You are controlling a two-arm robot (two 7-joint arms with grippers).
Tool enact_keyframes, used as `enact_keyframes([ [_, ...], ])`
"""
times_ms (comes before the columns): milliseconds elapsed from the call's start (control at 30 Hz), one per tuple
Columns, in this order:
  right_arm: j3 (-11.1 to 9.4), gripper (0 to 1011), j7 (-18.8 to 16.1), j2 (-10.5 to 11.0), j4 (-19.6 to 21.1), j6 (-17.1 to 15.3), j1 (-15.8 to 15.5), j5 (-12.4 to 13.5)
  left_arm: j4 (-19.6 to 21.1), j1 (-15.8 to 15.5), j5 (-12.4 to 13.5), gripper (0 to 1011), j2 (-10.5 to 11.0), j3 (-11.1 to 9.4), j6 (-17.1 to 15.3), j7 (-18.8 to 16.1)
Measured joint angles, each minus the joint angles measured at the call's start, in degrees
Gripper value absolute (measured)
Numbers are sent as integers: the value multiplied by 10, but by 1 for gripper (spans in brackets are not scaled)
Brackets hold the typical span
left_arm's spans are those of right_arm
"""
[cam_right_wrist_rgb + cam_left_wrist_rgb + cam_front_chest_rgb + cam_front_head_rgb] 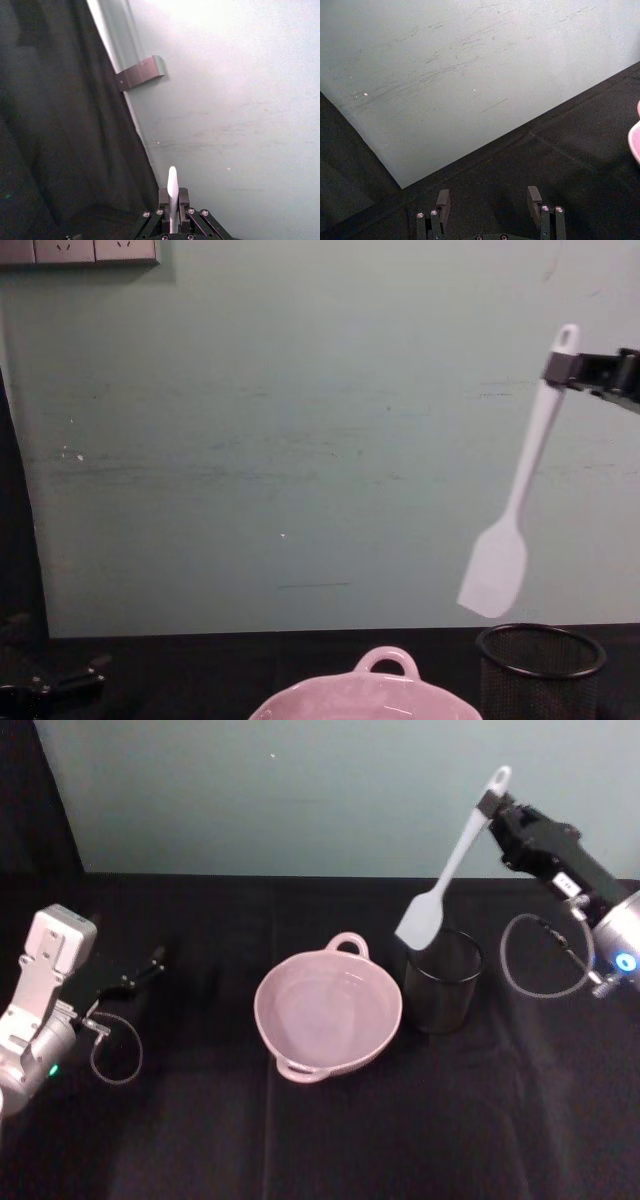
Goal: Use the one hand to pick up the spoon and stir the clear water in the bowl.
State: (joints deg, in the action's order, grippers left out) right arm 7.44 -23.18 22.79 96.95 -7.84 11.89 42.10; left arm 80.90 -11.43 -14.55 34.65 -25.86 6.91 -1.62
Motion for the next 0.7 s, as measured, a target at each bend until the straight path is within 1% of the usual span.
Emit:
enact_keyframes([
  [133, -8, 109, -1, 10, -17, -6, 3, 18, 0, 0, 0, 1011, 0, 0, 0, 0],
  [333, -8, 109, -16, 21, -63, -22, 22, 47, 0, 0, 0, 1011, 0, 0, 0, 0],
  [567, 4, 109, -22, 25, -109, -12, 37, 53, 0, 0, 0, 1011, 0, 0, 0, 0],
  [700, 12, 109, -25, 25, -128, -6, 42, 56, 0, 0, 0, 1011, 0, 0, 0, 0],
])
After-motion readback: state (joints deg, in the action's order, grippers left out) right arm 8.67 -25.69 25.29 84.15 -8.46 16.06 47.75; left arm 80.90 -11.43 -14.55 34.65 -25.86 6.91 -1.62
